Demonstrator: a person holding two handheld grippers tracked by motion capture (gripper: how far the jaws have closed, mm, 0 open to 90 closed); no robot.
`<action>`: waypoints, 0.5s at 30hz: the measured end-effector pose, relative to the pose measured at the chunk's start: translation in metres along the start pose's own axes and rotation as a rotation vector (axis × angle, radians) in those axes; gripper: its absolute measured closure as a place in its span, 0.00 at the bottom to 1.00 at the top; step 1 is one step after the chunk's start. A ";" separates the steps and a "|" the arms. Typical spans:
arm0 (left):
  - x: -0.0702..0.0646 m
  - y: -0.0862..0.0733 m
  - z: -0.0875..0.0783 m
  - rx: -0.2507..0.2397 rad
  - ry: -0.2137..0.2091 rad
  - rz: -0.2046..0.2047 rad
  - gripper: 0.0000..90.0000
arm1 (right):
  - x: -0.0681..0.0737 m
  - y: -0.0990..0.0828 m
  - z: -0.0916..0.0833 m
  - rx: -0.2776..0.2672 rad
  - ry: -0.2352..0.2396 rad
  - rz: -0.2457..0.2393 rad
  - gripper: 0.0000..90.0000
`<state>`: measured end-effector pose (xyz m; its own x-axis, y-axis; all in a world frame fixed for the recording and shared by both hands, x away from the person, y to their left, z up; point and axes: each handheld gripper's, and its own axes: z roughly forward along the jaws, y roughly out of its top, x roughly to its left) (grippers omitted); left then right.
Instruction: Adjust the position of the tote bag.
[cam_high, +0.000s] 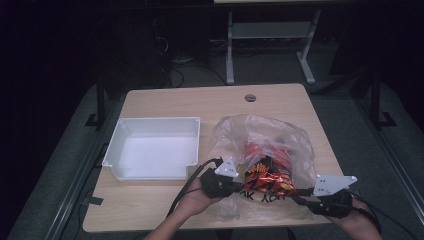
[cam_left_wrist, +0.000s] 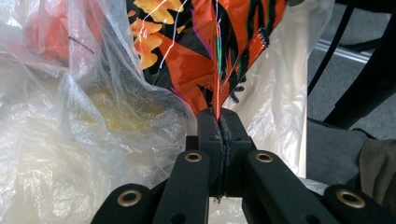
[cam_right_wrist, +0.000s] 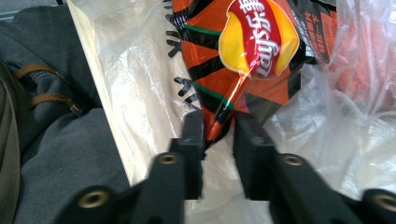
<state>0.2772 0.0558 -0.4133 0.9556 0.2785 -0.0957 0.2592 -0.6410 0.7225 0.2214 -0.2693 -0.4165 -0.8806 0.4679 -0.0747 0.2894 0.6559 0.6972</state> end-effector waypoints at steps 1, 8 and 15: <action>0.000 0.000 0.000 -0.001 -0.003 0.003 0.99 | 0.000 0.001 -0.001 0.001 -0.003 0.005 0.89; 0.000 0.001 -0.006 -0.023 -0.003 0.014 0.89 | -0.002 0.008 -0.007 -0.015 -0.005 0.007 0.98; -0.002 0.004 -0.009 -0.047 0.022 0.020 0.51 | -0.005 0.022 -0.017 -0.045 0.000 0.016 0.99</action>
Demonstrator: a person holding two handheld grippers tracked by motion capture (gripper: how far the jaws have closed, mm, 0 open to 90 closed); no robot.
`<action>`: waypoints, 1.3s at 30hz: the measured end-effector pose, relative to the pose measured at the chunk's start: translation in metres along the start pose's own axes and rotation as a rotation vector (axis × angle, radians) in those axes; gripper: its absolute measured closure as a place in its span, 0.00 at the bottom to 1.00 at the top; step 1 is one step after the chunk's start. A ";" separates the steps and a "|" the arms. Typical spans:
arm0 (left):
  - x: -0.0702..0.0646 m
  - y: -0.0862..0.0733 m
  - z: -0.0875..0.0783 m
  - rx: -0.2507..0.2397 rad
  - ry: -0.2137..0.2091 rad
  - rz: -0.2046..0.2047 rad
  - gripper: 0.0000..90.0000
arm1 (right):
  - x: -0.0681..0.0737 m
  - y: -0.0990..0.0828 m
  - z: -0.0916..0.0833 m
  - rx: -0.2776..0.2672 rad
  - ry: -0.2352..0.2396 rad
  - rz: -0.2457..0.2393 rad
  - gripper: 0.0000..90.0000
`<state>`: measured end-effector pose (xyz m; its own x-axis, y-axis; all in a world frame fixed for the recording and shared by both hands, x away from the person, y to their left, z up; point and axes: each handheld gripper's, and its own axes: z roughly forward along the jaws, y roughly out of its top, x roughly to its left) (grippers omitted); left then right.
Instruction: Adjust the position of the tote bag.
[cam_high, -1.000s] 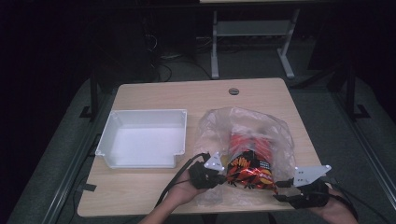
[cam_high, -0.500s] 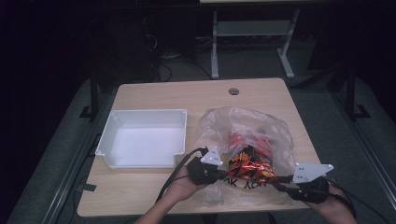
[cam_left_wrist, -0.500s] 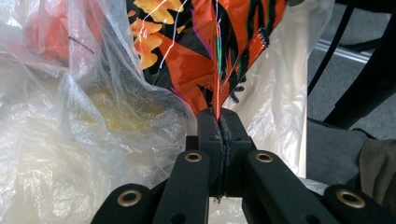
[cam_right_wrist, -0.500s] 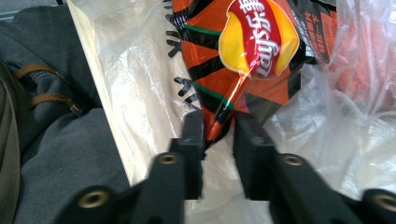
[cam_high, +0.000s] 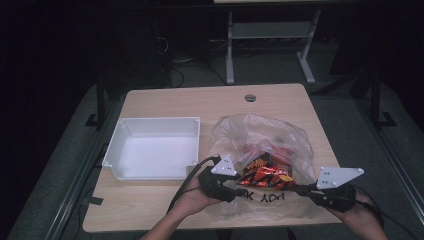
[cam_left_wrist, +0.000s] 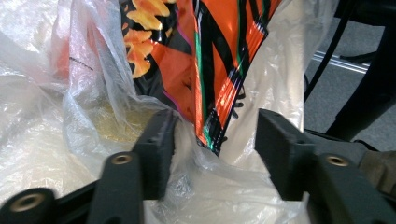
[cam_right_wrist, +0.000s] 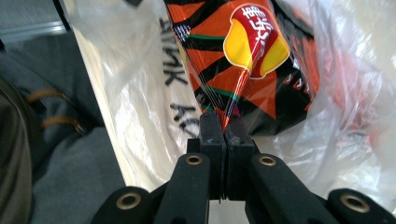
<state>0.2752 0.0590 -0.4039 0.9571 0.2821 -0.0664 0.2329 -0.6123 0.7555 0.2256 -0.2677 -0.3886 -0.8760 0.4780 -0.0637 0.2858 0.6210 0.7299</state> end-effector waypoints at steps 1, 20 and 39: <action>0.000 0.000 0.000 0.000 0.005 0.003 0.50 | 0.000 0.001 -0.001 -0.005 0.006 0.001 0.99; 0.000 0.020 -0.003 -0.065 0.105 0.054 0.58 | -0.005 0.026 -0.019 -0.055 0.021 -0.046 0.99; -0.001 0.042 -0.023 -0.146 0.083 0.071 0.83 | -0.013 0.041 -0.038 -0.105 0.019 -0.069 0.98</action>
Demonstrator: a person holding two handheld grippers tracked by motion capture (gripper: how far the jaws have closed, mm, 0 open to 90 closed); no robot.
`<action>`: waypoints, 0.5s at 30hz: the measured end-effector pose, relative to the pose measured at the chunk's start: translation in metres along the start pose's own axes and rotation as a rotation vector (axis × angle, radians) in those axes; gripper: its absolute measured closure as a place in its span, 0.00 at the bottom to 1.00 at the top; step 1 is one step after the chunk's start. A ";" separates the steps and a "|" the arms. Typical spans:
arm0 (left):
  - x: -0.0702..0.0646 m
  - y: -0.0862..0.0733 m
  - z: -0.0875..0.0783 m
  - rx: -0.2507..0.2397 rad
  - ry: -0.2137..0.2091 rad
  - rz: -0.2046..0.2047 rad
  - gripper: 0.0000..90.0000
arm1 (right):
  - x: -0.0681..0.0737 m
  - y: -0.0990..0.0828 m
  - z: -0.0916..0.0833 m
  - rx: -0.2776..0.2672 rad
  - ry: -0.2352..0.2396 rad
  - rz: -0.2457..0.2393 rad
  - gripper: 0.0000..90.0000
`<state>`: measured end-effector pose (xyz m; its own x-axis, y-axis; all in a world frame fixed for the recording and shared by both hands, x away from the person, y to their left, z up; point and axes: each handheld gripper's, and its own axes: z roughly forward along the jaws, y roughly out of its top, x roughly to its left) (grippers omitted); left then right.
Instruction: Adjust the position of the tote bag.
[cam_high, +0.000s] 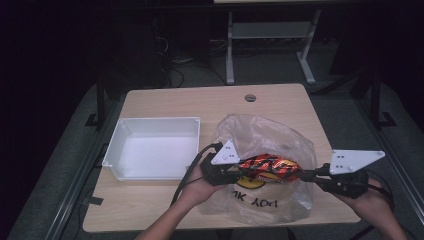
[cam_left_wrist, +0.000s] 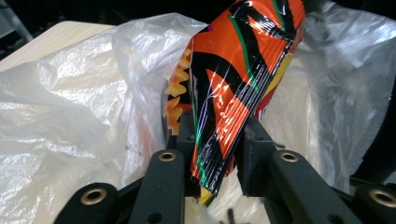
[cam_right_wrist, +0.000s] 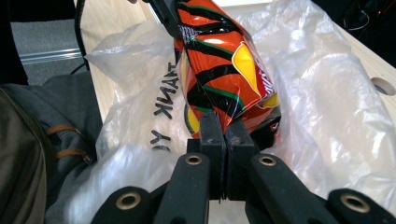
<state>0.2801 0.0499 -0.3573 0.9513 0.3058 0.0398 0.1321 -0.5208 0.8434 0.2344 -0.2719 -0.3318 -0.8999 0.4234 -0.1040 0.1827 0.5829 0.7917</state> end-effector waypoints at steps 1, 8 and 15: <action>0.000 0.001 0.000 0.003 -0.002 0.004 0.84 | 0.000 0.000 -0.001 -0.002 0.004 0.002 0.98; 0.001 -0.001 0.001 0.006 -0.023 0.012 0.92 | -0.003 -0.004 0.000 -0.012 0.012 0.016 0.97; 0.004 0.000 0.001 -0.005 -0.044 0.005 0.96 | -0.007 -0.013 0.004 -0.037 0.000 0.002 0.71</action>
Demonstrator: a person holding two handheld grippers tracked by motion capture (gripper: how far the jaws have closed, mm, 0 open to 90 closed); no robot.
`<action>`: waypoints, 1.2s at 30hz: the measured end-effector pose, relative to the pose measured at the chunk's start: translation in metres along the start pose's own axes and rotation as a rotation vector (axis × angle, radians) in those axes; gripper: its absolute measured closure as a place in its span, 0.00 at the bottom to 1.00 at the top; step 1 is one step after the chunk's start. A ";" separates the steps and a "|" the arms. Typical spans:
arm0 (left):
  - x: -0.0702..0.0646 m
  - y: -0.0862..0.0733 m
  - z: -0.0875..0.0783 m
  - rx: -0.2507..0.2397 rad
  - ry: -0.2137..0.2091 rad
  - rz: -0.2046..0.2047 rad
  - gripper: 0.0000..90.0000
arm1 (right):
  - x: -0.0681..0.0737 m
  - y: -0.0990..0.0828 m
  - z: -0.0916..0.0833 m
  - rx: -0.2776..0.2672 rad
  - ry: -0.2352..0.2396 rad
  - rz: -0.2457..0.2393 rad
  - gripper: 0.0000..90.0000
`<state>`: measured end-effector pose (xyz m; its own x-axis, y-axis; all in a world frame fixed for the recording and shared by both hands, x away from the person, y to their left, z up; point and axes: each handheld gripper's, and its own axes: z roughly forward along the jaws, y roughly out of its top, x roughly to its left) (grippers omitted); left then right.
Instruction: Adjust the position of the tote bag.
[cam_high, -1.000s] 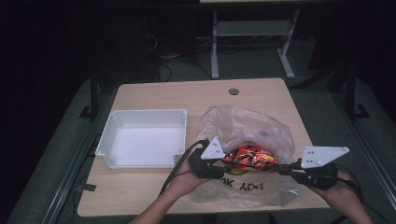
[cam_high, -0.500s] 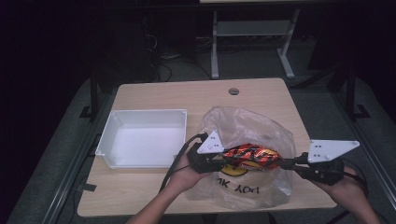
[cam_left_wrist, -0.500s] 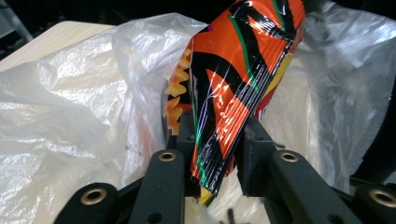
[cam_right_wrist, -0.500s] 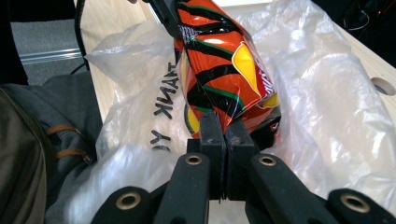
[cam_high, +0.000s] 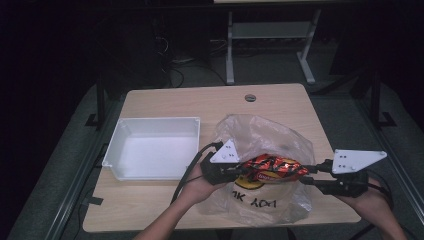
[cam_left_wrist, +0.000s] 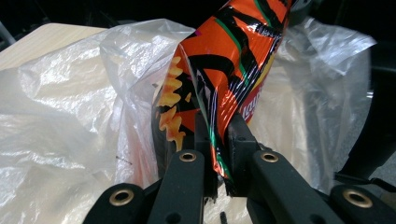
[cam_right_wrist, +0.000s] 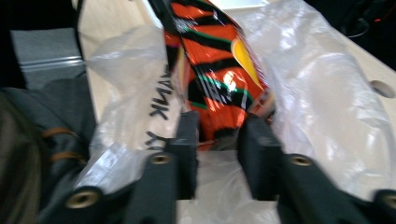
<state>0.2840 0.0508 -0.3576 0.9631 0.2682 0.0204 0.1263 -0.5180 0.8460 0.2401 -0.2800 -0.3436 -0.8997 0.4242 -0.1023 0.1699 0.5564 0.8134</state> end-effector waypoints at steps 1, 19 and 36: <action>0.000 0.000 0.000 -0.001 -0.002 -0.001 0.96 | -0.001 -0.001 0.001 -0.003 -0.013 0.000 0.63; 0.007 0.003 -0.004 -0.017 -0.038 -0.028 0.95 | -0.015 0.010 0.025 -0.004 0.022 -0.047 0.76; 0.005 0.006 -0.008 -0.032 -0.001 -0.006 0.79 | -0.019 0.028 0.023 0.012 0.083 0.019 0.94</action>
<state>0.2876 0.0555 -0.3481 0.9626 0.2706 0.0152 0.1243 -0.4902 0.8627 0.2710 -0.2566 -0.3321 -0.9265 0.3742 -0.0389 0.1912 0.5574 0.8079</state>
